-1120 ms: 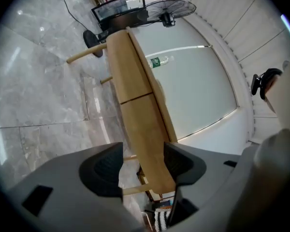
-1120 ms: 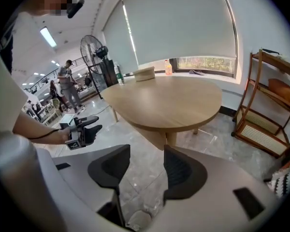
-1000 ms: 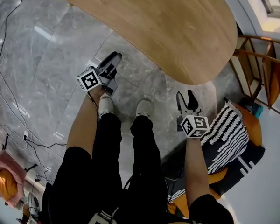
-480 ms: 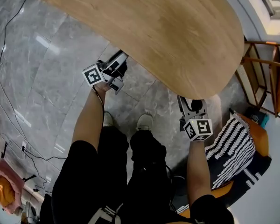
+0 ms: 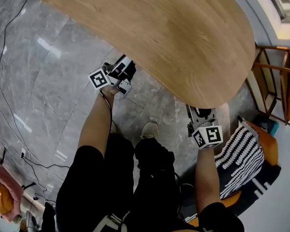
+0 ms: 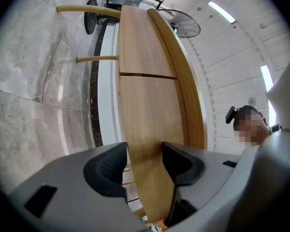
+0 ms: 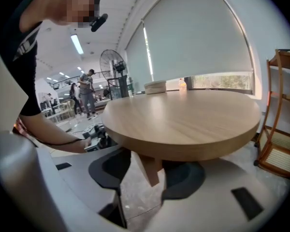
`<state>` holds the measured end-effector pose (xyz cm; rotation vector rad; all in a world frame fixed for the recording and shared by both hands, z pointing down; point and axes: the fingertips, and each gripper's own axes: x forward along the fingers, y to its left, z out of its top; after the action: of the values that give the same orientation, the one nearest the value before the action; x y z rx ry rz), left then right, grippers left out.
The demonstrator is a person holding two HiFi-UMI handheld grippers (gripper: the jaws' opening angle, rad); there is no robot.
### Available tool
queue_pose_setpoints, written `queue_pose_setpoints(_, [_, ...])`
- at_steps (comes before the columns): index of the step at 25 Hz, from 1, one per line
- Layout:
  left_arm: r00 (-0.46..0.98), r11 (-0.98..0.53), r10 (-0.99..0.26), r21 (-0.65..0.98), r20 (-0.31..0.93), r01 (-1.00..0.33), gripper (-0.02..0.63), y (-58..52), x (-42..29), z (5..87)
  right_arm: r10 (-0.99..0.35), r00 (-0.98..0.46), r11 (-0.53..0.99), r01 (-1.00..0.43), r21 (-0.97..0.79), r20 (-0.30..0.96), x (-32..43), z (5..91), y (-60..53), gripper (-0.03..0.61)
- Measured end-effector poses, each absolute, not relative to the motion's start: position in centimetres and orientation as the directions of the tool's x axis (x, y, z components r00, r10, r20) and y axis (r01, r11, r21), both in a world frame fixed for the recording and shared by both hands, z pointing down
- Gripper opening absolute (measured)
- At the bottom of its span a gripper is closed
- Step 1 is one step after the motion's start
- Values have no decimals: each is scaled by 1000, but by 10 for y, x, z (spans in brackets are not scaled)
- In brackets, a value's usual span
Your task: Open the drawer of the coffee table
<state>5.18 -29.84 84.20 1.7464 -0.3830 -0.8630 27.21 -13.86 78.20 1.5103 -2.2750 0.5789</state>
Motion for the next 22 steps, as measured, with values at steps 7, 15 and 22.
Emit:
queue_pose_setpoints(7, [690,-300,-642,938,-333,173,202,-301,51,847,-776,-385,361,-921,-149,499,265,783,-140,175])
queue_pose_setpoints(15, [698,-268,-650,950,-302,161,198,-292,47,847,-728,-431,429,-893,-136,533,259,784,-131,156])
queue_pose_setpoints(22, [683,-231,-679,962,-268,148,198,-264,23,847,-669,-483,489,-858,-154,565,233,784,-102,140])
